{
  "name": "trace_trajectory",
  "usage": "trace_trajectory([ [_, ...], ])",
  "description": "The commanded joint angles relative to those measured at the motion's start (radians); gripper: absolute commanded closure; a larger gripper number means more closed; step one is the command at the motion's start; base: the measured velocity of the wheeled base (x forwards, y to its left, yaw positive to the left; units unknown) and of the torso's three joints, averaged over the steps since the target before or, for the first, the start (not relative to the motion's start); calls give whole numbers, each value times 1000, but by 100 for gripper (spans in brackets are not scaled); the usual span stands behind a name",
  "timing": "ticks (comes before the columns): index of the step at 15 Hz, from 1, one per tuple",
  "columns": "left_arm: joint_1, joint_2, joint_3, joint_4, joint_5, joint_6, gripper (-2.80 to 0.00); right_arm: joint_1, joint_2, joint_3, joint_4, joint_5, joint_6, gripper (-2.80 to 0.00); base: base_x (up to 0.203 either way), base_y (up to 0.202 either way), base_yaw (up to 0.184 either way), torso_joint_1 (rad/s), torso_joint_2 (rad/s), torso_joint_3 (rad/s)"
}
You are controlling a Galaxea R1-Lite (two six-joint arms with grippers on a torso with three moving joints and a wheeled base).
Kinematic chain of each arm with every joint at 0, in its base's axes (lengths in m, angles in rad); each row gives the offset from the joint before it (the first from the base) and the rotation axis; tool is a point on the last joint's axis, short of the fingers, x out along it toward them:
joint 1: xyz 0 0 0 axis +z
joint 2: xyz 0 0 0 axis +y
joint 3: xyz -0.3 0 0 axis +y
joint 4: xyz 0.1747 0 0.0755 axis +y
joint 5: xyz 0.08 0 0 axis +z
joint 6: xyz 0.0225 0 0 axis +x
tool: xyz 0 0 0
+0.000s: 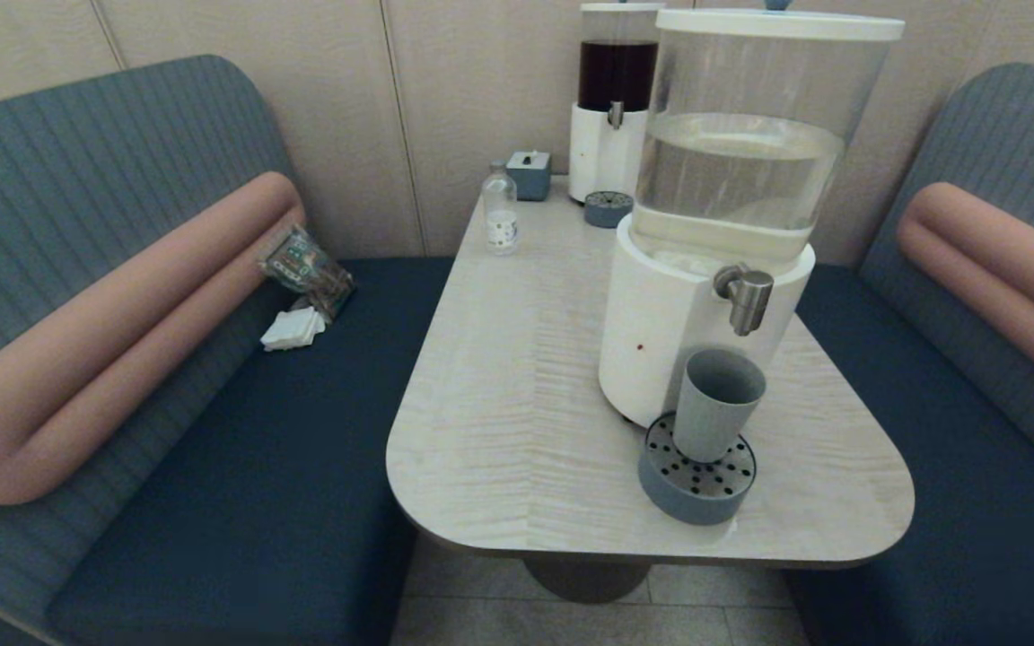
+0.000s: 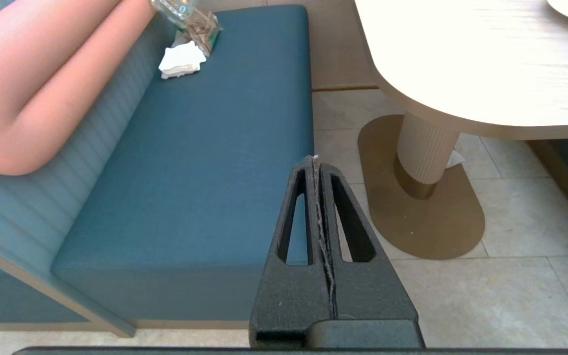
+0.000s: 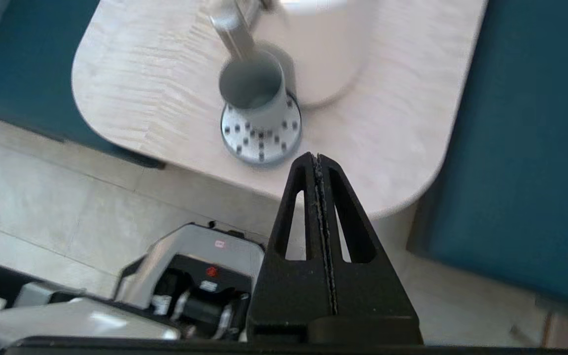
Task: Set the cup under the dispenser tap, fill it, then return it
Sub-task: Turn on the faucet
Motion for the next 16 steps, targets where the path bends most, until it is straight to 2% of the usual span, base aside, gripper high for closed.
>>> trace_trajectory([
  [1,0,-2,0,0,0,1,0,32,125,-21,-39,-13,-13,0,0,0,0,0,0,0],
  [3,0,-2,0,0,0,1,0,51,182,-21,-107,-25,-16,0,0,0,0,0,0,0],
  [7,0,-2,0,0,0,1,0,58,246,-10,-202,-58,-76,0,0,0,0,0,0,0],
  [10,0,-2,0,0,0,1,0,73,271,-7,-211,-74,-97,0,0,0,0,0,0,0],
  [12,0,-2,0,0,0,1,0,91,290,-7,-214,-127,-98,0,0,0,0,0,0,0],
  [16,0,-2,0,0,0,1,0,110,313,-7,-248,-127,-94,0,0,0,0,0,0,0],
])
